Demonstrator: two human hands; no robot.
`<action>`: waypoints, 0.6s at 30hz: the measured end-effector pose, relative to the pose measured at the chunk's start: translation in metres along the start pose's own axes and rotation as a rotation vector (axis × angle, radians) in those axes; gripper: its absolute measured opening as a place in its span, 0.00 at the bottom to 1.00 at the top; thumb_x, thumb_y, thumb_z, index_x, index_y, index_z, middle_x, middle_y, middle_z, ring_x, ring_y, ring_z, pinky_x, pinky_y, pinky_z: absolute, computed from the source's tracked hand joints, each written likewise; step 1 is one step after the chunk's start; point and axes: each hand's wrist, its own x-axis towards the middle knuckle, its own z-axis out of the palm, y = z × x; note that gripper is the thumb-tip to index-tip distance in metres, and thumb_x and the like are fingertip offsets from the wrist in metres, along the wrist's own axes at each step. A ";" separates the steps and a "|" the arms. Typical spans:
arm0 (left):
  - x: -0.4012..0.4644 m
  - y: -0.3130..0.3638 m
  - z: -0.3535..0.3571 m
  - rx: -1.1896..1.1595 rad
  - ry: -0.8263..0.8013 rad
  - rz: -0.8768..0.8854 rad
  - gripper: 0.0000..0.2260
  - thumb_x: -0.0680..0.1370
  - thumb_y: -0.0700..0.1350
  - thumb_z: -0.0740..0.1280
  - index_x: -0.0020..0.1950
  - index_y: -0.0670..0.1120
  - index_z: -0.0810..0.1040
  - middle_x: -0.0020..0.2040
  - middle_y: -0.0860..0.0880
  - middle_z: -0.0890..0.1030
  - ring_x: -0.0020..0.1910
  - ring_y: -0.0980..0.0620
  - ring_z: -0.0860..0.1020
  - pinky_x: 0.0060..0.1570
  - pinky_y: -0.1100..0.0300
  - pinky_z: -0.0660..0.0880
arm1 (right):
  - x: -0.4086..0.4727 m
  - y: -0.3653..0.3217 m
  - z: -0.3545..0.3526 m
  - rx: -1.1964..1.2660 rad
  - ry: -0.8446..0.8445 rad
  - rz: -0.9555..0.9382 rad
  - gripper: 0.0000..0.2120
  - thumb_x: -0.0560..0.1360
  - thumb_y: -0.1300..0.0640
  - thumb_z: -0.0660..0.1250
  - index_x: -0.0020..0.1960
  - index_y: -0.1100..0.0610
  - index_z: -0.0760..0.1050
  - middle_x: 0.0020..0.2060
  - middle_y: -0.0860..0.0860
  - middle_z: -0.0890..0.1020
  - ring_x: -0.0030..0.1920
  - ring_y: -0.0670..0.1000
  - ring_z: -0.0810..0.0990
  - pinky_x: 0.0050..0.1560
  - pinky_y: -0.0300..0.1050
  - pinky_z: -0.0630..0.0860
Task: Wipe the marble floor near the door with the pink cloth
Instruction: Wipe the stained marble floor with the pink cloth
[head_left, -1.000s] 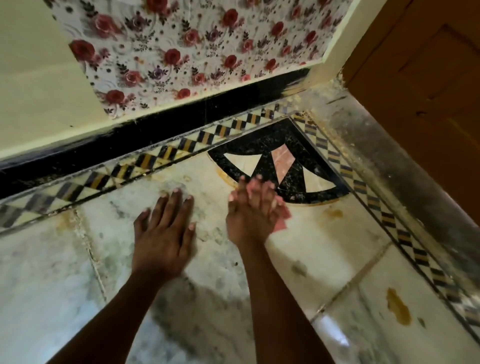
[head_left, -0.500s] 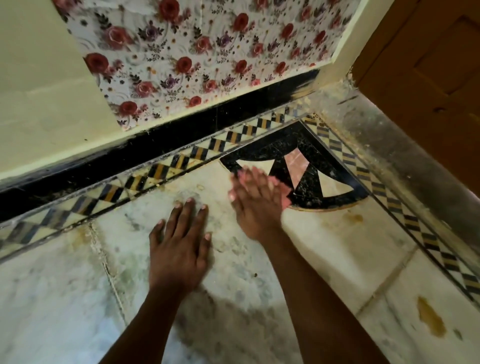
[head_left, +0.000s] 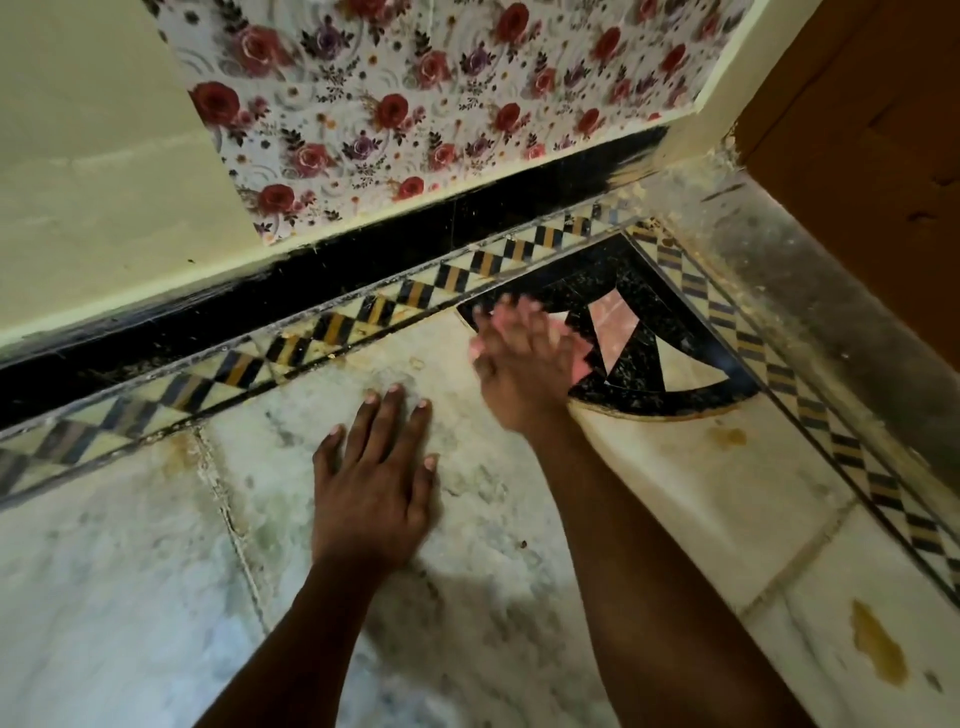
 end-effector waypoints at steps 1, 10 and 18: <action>0.000 0.000 -0.002 0.005 -0.006 -0.003 0.29 0.86 0.60 0.50 0.87 0.59 0.53 0.89 0.53 0.50 0.88 0.50 0.52 0.80 0.41 0.59 | -0.028 -0.004 0.003 -0.014 0.001 -0.112 0.28 0.87 0.37 0.43 0.86 0.38 0.44 0.87 0.49 0.41 0.86 0.57 0.36 0.82 0.69 0.37; 0.000 -0.001 0.000 -0.010 -0.001 -0.004 0.29 0.86 0.59 0.50 0.87 0.59 0.53 0.89 0.53 0.51 0.88 0.50 0.51 0.80 0.42 0.57 | 0.011 0.055 -0.006 0.088 0.078 0.420 0.32 0.85 0.33 0.40 0.87 0.39 0.44 0.88 0.53 0.44 0.87 0.61 0.40 0.81 0.74 0.43; -0.001 0.003 -0.002 0.001 0.018 -0.013 0.28 0.85 0.59 0.52 0.87 0.58 0.58 0.88 0.52 0.55 0.87 0.49 0.56 0.78 0.42 0.60 | -0.015 0.003 0.012 0.362 0.169 -0.163 0.28 0.86 0.45 0.48 0.83 0.50 0.66 0.82 0.54 0.68 0.84 0.56 0.64 0.85 0.60 0.56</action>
